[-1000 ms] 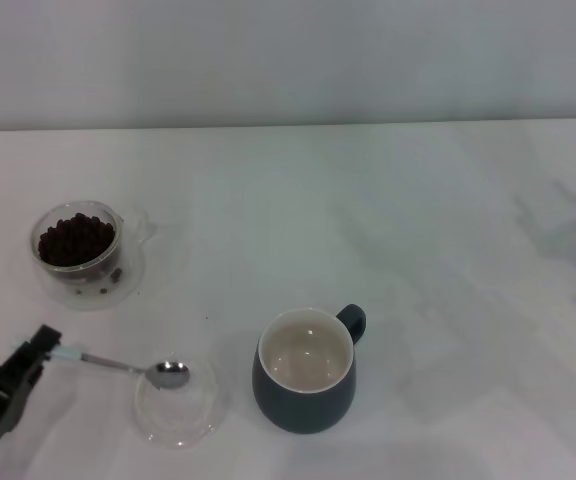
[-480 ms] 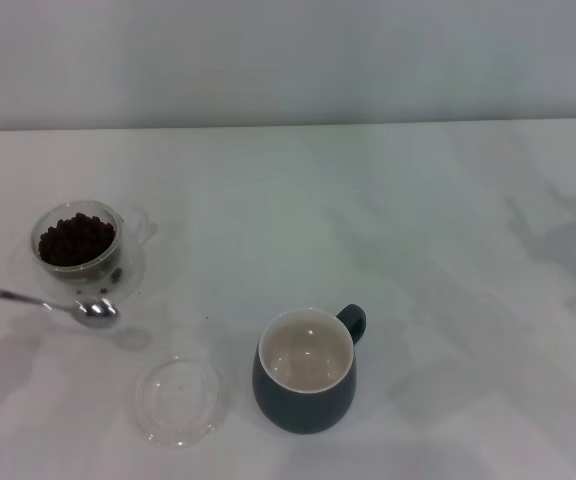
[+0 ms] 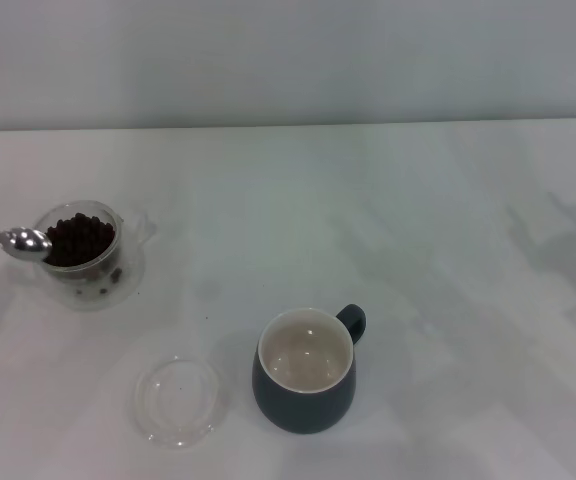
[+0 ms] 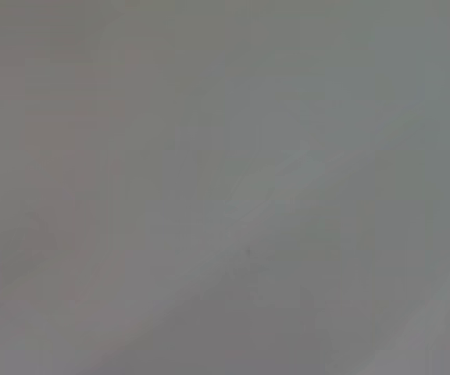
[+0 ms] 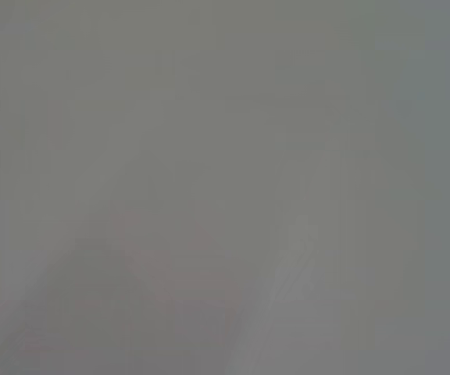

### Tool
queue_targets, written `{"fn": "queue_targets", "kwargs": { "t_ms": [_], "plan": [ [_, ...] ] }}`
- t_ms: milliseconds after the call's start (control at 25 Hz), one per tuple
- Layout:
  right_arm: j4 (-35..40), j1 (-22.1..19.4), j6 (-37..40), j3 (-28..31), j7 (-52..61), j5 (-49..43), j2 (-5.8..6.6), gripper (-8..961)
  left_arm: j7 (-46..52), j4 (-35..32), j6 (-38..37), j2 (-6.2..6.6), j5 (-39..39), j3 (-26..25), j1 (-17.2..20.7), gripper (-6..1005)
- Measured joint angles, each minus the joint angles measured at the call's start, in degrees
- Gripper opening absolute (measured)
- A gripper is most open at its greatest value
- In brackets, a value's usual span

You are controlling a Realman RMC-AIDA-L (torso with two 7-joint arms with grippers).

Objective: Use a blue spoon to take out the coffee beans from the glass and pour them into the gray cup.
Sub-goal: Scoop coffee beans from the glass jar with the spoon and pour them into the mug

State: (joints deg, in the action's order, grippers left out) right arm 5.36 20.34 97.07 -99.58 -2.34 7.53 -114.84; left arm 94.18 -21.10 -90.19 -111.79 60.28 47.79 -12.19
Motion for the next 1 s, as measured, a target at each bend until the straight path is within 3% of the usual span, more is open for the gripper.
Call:
{"fn": "queue_targets", "kwargs": {
  "t_ms": [120,480,560,1000],
  "plan": [
    [0.00,-0.12,0.03,-0.14,0.30,-0.11,-0.16,634,0.67,-0.04,0.75,2.26,1.10,0.14,-1.77,133],
    [0.00,-0.87,0.17,-5.70,3.29,-0.34,-0.30,634,2.38,-0.20,5.94,5.09,8.83,0.20,-7.18,132],
    [0.00,-1.06,0.17,-7.58,3.31,-0.34,-0.31,634,3.29,-0.41,10.51,6.09,13.30,0.20,-9.60,132],
    [-0.07,-2.45,0.16,-11.99,7.71,-0.32,-0.38,633,8.48,-3.22,17.40,7.70,23.39,0.20,-15.84,133]
  ]
}}
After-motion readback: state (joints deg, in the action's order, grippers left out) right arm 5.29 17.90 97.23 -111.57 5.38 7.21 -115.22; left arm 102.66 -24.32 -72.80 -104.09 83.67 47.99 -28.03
